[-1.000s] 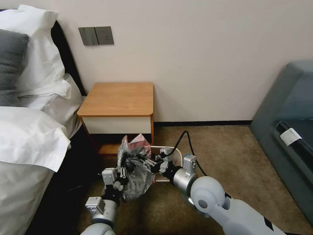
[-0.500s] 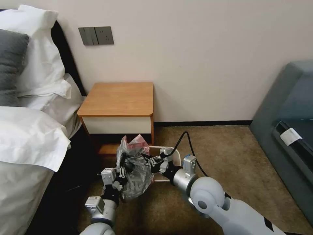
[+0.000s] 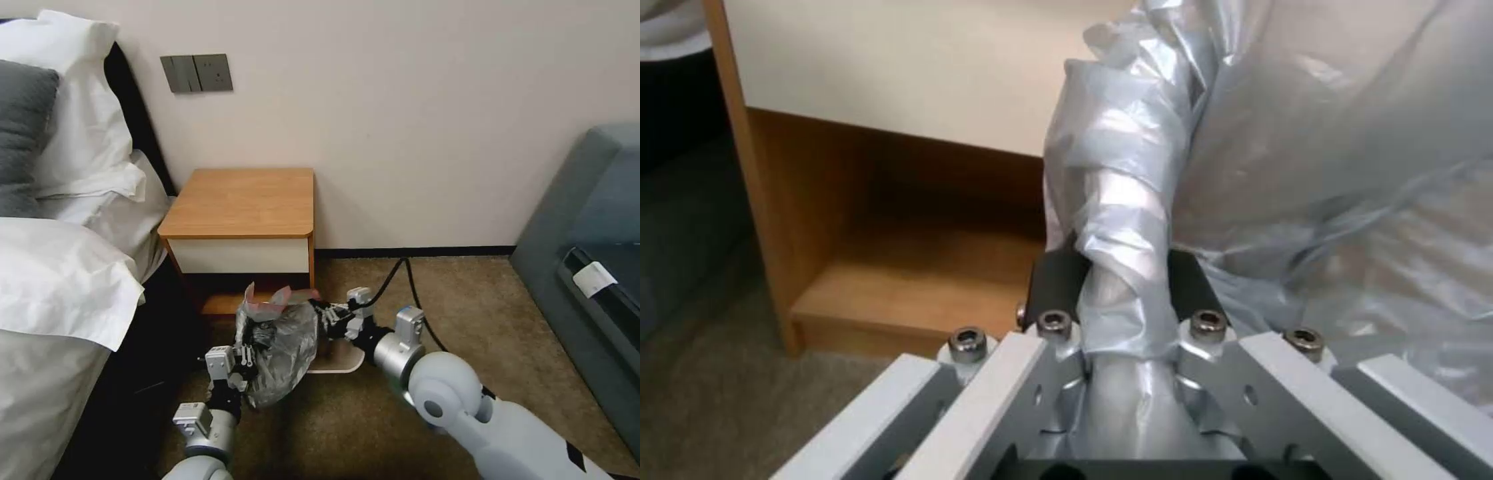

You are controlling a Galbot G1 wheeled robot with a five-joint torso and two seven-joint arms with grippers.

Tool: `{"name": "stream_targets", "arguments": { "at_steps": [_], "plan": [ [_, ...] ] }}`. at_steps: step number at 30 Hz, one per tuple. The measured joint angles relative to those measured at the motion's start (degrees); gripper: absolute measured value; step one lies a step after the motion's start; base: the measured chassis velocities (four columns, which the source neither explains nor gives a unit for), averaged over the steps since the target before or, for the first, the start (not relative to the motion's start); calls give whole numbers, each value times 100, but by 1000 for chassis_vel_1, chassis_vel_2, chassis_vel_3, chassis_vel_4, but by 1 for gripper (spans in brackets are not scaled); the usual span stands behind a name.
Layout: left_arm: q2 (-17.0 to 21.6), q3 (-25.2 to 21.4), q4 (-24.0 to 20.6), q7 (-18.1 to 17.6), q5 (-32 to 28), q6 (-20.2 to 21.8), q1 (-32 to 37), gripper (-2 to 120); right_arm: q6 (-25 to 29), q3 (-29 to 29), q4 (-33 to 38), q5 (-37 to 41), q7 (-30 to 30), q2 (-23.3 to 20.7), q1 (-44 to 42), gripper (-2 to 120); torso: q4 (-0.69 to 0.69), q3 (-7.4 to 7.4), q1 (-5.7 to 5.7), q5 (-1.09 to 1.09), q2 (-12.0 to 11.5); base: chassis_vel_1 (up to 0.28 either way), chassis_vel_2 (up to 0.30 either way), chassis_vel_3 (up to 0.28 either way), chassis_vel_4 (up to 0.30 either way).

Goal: Pick up the garbage bag from the table and place it over the trash can.

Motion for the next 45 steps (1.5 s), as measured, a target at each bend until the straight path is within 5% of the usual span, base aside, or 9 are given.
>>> {"name": "stream_targets", "arguments": {
  "at_steps": [26, 35, 42, 45],
  "plan": [
    [32, -156, -163, 43, -459, -175, -21, 7, 461, 715, -146, -411, -254, -1056, -573, 0, 0, 0, 0, 0, 0, 0, 0, 0, 0],
    [34, -104, -536, -42, -1644, 148, -17, 7, 629, 715, -162, -834, -447, -1166, -969, 0, 0, 0, 0, 0, 0, 0, 0, 0, 0],
    [14, -88, -725, -291, -2475, 487, -81, 8, 1067, 688, -313, -1745, -651, -1137, -1201, 0, 0, 0, 0, -1, 0, 0, 0, 0, 0],
    [-12, -149, -834, -428, -2843, 596, -95, 8, 1736, 614, -583, -3026, -603, -1000, -1268, 0, 0, 0, 0, -1, 0, 0, 0, 0, 0]
  ]
}}
